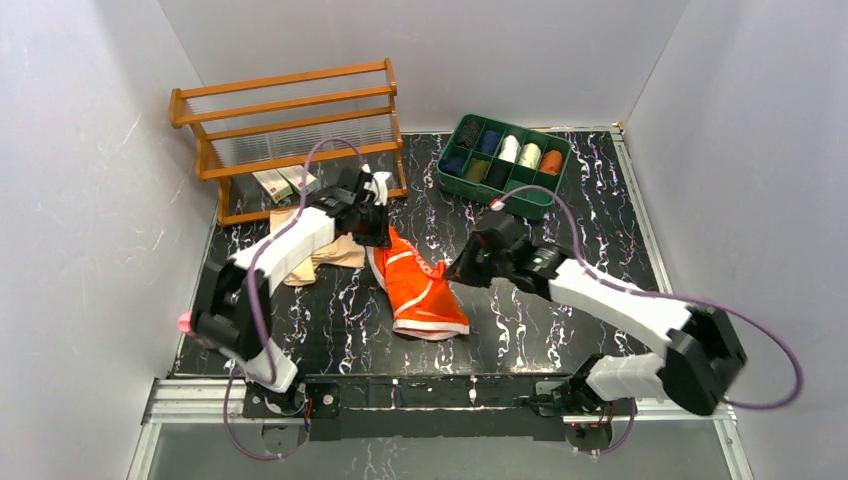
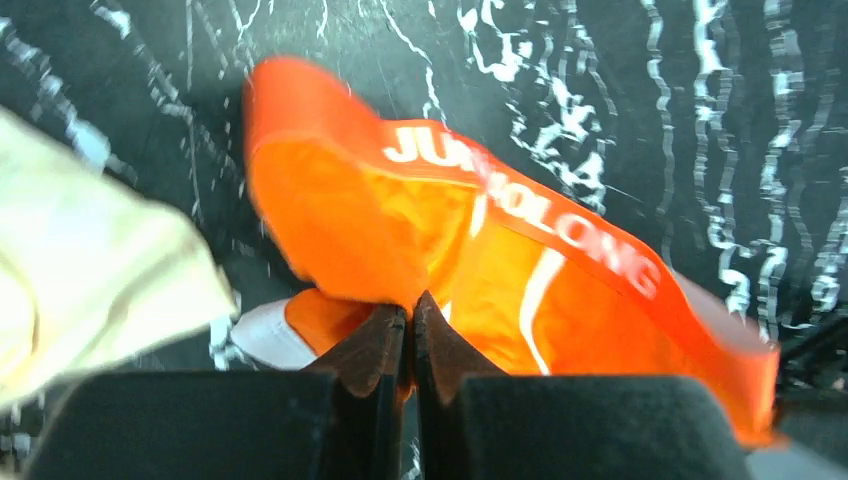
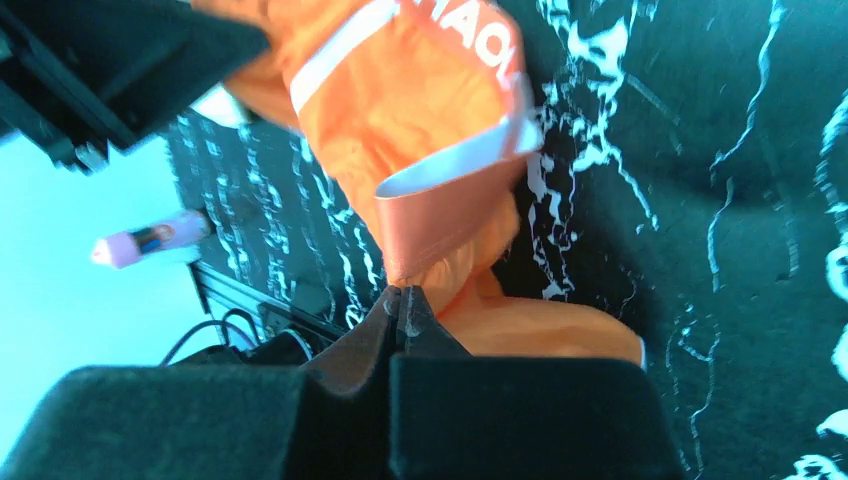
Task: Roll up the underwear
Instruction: Flatten out the underwear at the center of the board.
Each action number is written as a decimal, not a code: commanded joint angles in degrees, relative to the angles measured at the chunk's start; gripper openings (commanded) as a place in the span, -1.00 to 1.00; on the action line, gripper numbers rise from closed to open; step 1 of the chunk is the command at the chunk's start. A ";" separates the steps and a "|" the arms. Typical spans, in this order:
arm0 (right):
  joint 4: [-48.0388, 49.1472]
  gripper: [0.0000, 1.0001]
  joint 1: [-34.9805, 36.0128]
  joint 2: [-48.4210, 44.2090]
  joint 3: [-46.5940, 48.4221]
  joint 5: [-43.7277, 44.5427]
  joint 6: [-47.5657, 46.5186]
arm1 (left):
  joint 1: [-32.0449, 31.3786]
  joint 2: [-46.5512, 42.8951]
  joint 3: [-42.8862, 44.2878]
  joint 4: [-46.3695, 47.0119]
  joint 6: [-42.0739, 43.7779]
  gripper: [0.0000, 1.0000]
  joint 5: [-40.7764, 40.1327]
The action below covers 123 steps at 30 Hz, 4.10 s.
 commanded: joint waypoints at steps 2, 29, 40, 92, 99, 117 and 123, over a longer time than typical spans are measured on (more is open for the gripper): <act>-1.64 -0.97 -10.77 -11.94 -6.95 4.35 -8.20 | -0.34 -24.01 -14.05 -2.71 -15.55 -1.00 -3.87; -5.14 0.58 -31.37 11.60 -0.04 -13.68 -33.26 | -1.81 -19.11 -21.42 0.08 -14.57 0.67 0.56; -3.33 0.47 -31.57 17.47 -0.06 -21.69 -36.11 | -1.89 -9.16 -20.24 5.10 -12.18 0.39 -0.22; -15.40 -0.92 -31.57 -20.20 2.43 -28.25 -30.96 | -2.13 -51.54 -16.76 -11.80 -25.46 -1.00 4.29; 4.76 -0.89 -31.68 2.67 -2.52 -17.94 -33.73 | -2.21 -29.64 -26.21 10.82 -23.25 -1.00 -6.03; 3.79 -0.02 -31.85 21.34 13.81 -6.62 -40.82 | -1.34 -4.00 -11.99 11.47 -10.03 0.30 -18.97; -3.32 0.33 -31.89 14.69 15.19 -4.21 -41.87 | -1.34 -12.88 -15.14 8.43 -11.03 0.71 -18.26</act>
